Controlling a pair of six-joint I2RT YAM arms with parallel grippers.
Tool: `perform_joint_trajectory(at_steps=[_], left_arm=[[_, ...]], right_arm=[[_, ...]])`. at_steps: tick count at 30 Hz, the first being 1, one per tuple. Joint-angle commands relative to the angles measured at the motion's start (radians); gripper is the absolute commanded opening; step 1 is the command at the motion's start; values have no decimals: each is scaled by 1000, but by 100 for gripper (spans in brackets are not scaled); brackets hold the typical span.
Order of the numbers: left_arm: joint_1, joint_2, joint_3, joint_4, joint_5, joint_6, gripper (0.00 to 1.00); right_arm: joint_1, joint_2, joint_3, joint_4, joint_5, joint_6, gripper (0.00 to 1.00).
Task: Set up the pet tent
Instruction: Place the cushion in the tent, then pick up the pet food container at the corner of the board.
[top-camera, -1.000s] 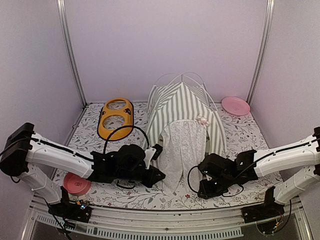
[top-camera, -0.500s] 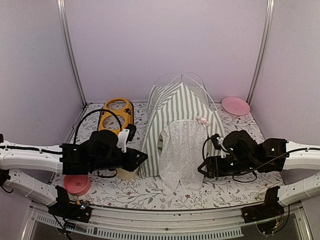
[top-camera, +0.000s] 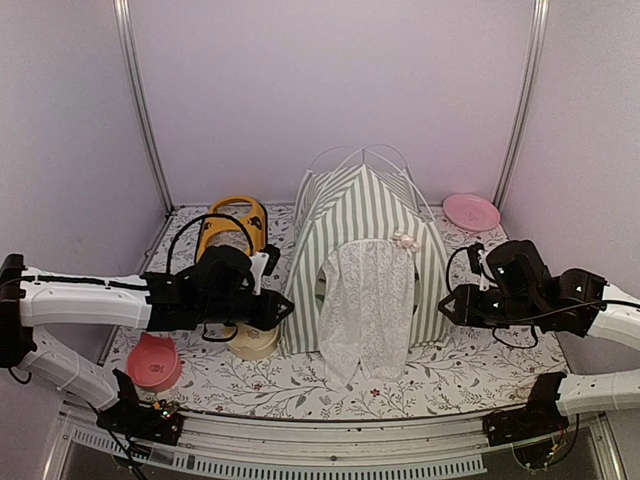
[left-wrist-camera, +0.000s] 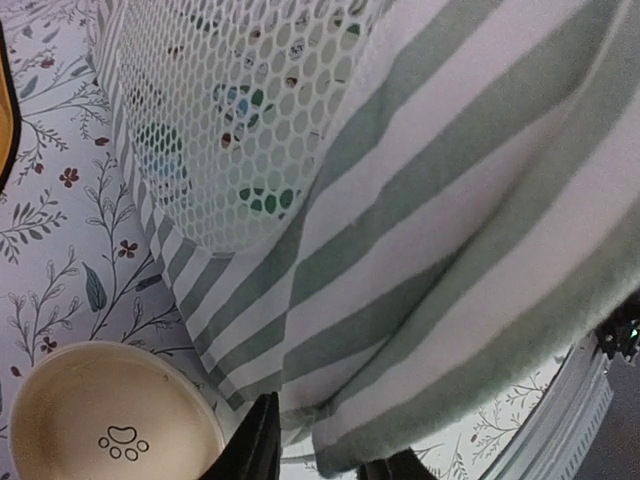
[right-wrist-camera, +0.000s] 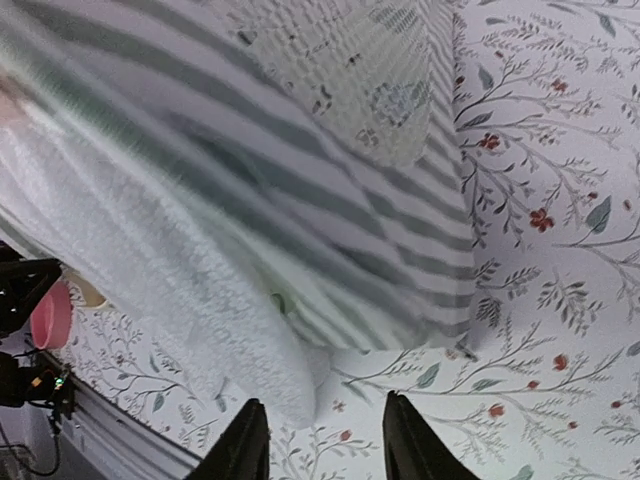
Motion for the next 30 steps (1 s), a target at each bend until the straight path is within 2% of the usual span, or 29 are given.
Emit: perform_joint_trajectory(at_steps=[1,4,8,15,23,27,30], left_arm=[[44,55,49,33,42,39,26],[87,106,79,58,61,44,19],[158,185,139,89,97,57,14],[283,378,339,132,188,97,11],[384,598,612,98,270,110,10],[409,615,654,85,288,97,10],[412,607,660,68,305,105,10]], right_arm=[[-171,10,-55,92,-72,-89,33],[-258,80,-60,198,-150,-159,26],[-332,232,10,270,-187,-237,14],[-526,466,161,379,-292,-337,6],[-613,677,350,418,-386,-378,7],[-612,724,404,409,-417,-385,7],[-614,722,422,400,-423,-397,12]])
